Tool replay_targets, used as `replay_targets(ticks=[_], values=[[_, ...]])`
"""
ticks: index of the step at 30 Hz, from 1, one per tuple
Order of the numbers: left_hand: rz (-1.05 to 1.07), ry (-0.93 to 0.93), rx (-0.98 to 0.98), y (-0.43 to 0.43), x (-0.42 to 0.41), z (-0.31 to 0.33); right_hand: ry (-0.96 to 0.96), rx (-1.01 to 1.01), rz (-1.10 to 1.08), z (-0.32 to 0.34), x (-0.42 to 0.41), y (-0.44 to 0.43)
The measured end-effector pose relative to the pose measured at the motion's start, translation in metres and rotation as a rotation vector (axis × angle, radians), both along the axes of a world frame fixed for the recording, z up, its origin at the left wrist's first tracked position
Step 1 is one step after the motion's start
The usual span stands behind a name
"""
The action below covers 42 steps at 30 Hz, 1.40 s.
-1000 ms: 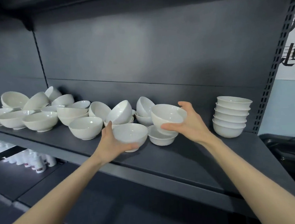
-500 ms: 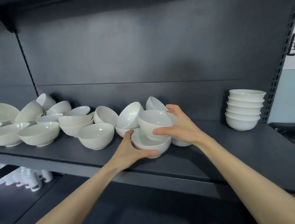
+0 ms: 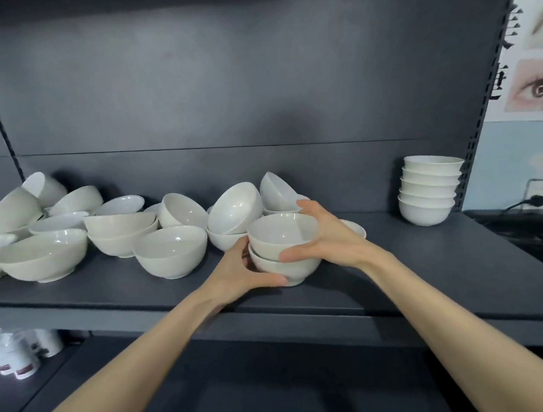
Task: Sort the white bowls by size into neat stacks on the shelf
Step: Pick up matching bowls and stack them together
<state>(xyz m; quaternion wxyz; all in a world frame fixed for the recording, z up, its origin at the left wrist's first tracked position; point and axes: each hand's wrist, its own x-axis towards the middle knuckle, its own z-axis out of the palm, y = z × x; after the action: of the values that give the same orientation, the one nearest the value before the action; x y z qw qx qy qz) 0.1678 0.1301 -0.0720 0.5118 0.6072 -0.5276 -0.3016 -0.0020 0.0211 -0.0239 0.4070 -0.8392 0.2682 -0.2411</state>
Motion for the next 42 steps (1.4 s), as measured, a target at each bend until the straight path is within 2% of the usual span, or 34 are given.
replay_targets(ticks=[15, 22, 31, 42], values=[[0.007, -0.033, -0.011, 0.004, -0.003, 0.004, 0.125, -0.059, 0.087, 0.009, -0.004, -0.002], [0.003, 0.045, 0.013, 0.006, -0.004, 0.007, 0.082, 0.009, 0.030, 0.006, -0.018, -0.009], [0.058, -0.021, -0.003, 0.013, -0.011, 0.017, -0.022, 0.048, -0.025, 0.012, -0.029, 0.002], [-0.093, -0.018, -0.045, -0.048, -0.094, 0.042, -0.087, 0.005, -0.214, 0.035, -0.131, -0.028]])
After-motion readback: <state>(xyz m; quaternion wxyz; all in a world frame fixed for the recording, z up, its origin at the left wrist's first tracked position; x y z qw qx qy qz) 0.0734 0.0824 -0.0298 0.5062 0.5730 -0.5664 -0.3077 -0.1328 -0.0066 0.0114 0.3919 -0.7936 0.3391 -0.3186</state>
